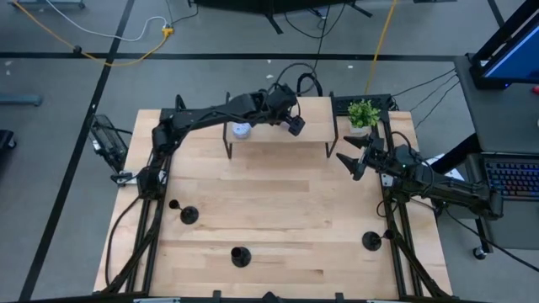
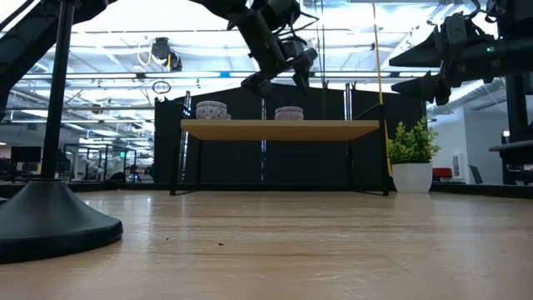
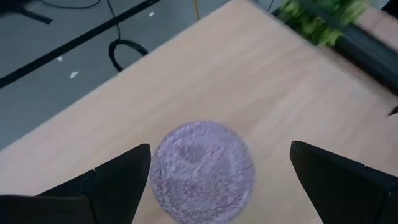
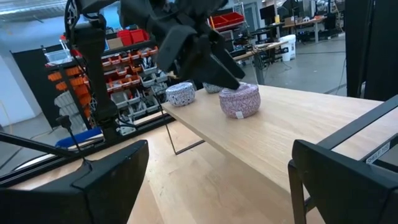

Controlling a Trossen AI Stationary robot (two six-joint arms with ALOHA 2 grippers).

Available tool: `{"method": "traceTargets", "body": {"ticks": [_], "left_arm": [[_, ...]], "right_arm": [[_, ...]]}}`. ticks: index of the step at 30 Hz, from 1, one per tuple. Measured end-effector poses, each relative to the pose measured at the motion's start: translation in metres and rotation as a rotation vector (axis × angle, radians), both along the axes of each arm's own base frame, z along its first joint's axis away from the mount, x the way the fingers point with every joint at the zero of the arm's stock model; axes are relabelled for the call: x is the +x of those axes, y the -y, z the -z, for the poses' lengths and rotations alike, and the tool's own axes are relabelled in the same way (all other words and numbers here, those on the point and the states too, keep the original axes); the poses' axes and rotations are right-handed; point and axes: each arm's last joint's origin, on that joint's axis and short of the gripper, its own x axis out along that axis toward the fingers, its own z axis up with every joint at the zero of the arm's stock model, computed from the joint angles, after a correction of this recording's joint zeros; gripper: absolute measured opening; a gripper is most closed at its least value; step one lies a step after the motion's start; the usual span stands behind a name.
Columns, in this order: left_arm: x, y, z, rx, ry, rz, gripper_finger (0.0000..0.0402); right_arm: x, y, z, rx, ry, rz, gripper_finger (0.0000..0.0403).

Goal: Pick & Place candle stick holders
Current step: Put the pink scented candle on the shelf

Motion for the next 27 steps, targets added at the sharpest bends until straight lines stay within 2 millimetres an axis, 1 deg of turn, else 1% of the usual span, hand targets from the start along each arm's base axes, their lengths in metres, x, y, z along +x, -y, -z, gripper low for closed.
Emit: {"method": "traceTargets", "body": {"ticks": [9,19,24,27], "left_arm": [[0.003,-0.002,0.011,0.01,-0.049,-0.015,0.0392],[0.003,-0.002,0.012,0.019,-0.058,-0.005,0.0392],[0.008,-0.004,0.025,0.011,-0.082,-0.004,0.0392],[0.008,-0.004,0.029,-0.001,-0.1,-0.008,0.0392]], "right_arm": [[0.0,0.0,0.0,0.0,0.0,0.0,0.0389],[0.0,0.0,0.0,0.0,0.0,0.0,0.0389],[0.0,0.0,0.0,0.001,0.0,0.0,0.0389],[0.0,0.0,0.0,0.003,0.001,0.0,0.0389]]}}
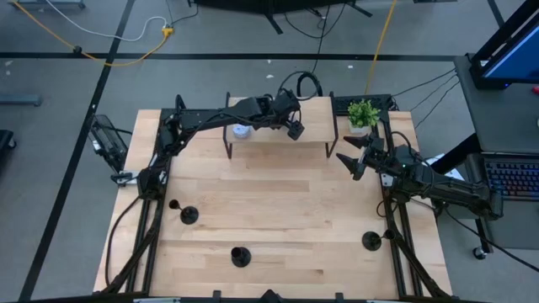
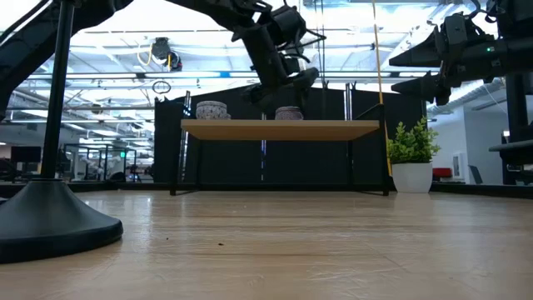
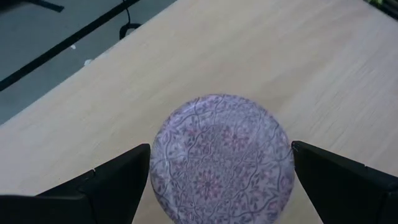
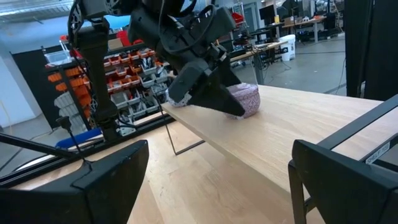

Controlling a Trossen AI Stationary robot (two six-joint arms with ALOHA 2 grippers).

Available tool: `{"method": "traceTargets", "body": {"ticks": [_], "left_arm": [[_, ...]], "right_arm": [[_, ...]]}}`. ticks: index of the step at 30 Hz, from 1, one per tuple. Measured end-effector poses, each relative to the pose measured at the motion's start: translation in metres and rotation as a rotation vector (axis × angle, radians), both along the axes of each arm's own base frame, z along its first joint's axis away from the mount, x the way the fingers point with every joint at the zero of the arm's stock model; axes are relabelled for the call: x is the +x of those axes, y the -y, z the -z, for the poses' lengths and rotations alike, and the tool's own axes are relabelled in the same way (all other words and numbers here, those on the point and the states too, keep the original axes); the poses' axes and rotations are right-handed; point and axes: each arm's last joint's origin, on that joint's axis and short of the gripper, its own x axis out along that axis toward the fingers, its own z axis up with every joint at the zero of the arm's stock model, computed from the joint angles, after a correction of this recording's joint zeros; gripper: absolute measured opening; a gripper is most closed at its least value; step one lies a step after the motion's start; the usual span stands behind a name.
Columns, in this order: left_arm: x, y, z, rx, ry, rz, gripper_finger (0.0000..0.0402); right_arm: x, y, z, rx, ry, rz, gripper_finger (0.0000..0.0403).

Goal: Pick & Place candle stick holders
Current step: Put the pink scented candle on the shelf

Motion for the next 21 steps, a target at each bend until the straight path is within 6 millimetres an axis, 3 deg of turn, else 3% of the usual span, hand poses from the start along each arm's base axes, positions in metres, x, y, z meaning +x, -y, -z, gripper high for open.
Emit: {"method": "traceTargets", "body": {"ticks": [21], "left_arm": [[-0.003,-0.002,0.011,-0.003,-0.066,-0.076,0.0392]], "right_arm": [[0.0,0.0,0.0,-0.002,-0.002,0.0,0.0389]]}}
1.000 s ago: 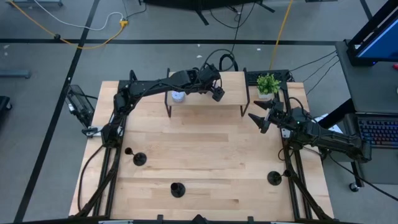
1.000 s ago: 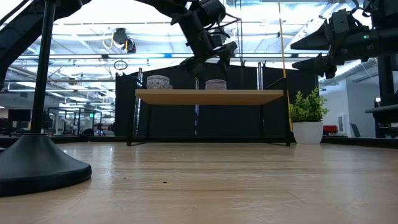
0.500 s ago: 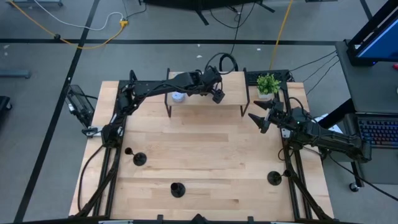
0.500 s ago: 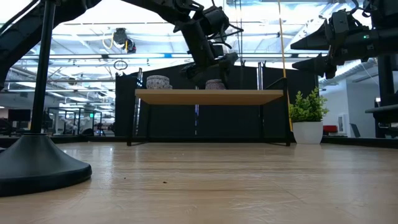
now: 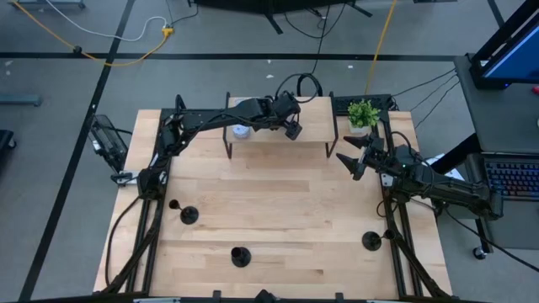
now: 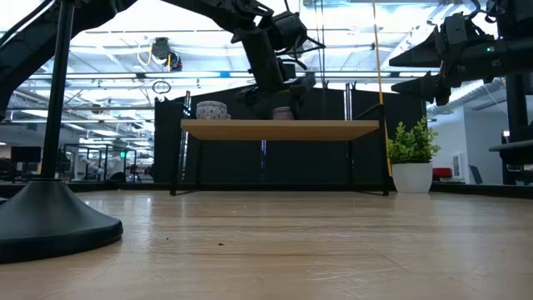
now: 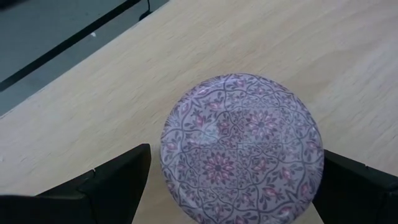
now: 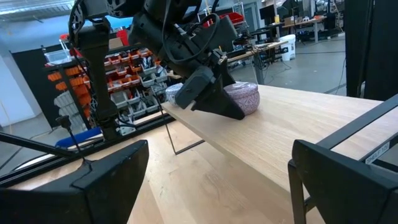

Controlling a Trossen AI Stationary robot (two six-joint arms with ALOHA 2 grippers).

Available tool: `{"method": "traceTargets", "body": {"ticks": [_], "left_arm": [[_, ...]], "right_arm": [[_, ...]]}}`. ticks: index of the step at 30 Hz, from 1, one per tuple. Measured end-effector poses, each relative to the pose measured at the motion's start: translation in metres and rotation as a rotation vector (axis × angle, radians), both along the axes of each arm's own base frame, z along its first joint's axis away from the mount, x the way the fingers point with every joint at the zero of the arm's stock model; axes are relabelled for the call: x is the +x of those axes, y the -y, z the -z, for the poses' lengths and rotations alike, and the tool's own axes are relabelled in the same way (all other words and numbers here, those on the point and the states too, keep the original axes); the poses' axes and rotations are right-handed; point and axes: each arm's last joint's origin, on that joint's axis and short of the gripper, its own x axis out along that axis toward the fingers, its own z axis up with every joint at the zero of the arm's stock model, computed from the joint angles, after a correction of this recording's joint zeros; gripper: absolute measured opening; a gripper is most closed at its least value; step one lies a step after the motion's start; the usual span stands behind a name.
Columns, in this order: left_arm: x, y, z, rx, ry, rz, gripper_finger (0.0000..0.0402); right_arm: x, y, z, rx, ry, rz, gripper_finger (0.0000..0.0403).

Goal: Pick & Place candle stick holders
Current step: Put the pink scented candle on the shelf

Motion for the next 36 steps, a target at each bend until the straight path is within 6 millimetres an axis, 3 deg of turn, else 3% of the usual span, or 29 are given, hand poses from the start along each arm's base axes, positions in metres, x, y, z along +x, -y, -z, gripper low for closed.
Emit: {"method": "traceTargets", "body": {"ticks": [29,36], "left_arm": [[0.003,-0.0013,-0.0022,0.018,0.037,0.001,0.0392],[0.0031,-0.0011,-0.0021,0.011,0.04,0.006,0.0331]], "right_arm": [[0.0,0.0,-0.0001,0.0,0.0,0.0,0.0389],[0.0,0.0,-0.0001,0.0,0.0,0.0,0.0389]]}}
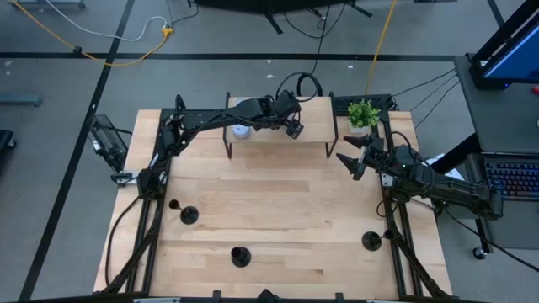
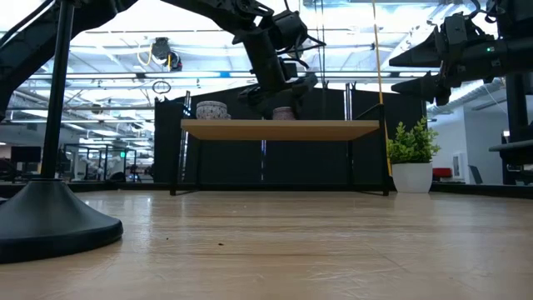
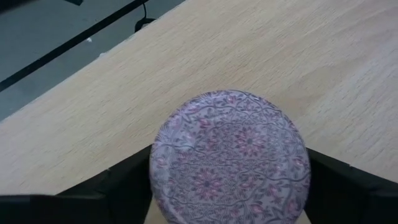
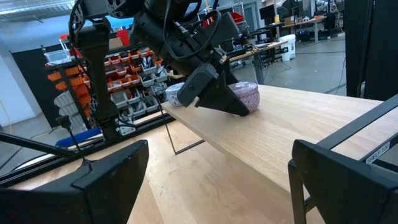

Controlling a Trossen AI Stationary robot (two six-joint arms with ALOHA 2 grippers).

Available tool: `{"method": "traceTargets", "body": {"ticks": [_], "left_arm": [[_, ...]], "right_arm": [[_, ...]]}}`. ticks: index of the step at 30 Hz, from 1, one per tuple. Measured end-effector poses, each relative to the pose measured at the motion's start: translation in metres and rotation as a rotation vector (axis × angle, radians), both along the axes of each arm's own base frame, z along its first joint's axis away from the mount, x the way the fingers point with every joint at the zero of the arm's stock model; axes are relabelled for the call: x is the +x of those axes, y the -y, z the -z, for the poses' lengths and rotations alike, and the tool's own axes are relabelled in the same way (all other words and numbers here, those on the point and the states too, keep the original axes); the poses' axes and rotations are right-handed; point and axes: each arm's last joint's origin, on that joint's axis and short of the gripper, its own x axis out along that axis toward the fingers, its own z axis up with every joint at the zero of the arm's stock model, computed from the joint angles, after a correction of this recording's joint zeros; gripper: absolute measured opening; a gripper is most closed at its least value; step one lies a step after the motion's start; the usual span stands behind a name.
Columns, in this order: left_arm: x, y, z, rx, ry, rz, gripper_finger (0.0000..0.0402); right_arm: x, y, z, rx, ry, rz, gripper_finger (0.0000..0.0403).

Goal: Pick & Place candle stick holders
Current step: Put the pink scented candle on the shelf

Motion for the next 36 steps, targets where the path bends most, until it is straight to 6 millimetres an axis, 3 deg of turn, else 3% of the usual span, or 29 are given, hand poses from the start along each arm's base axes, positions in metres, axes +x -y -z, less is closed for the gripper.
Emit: {"method": "traceTargets", "body": {"ticks": [5,13,18,22,30,36], "left_arm": [[0.0,0.0,0.0,-0.004,0.005,-0.006,0.0299],[-0.005,0.002,0.003,-0.049,-0.016,-0.088,0.0327],[-0.008,0.003,0.005,-0.07,-0.033,-0.119,0.0299],[-0.008,0.004,0.005,-0.074,-0.029,-0.132,0.0299],[-0.012,0.005,0.007,-0.098,-0.06,-0.162,0.0343],[-0.013,0.006,0.007,-0.096,-0.07,-0.163,0.032]], "right_arm": [[0.0,0.0,0.0,0.0,0.0,0.0,0.0389],[0.0,0.0,0.0,0.0,0.0,0.0,0.0389],[0.0,0.0,0.0,0.0,0.0,0.0,0.0389],[0.0,0.0,0.0,0.004,0.002,0.0,0.0389],[0.0,0.0,0.0,0.024,0.009,-0.001,0.0389],[0.0,0.0,0.0,0.024,0.009,-0.001,0.0389]]}}
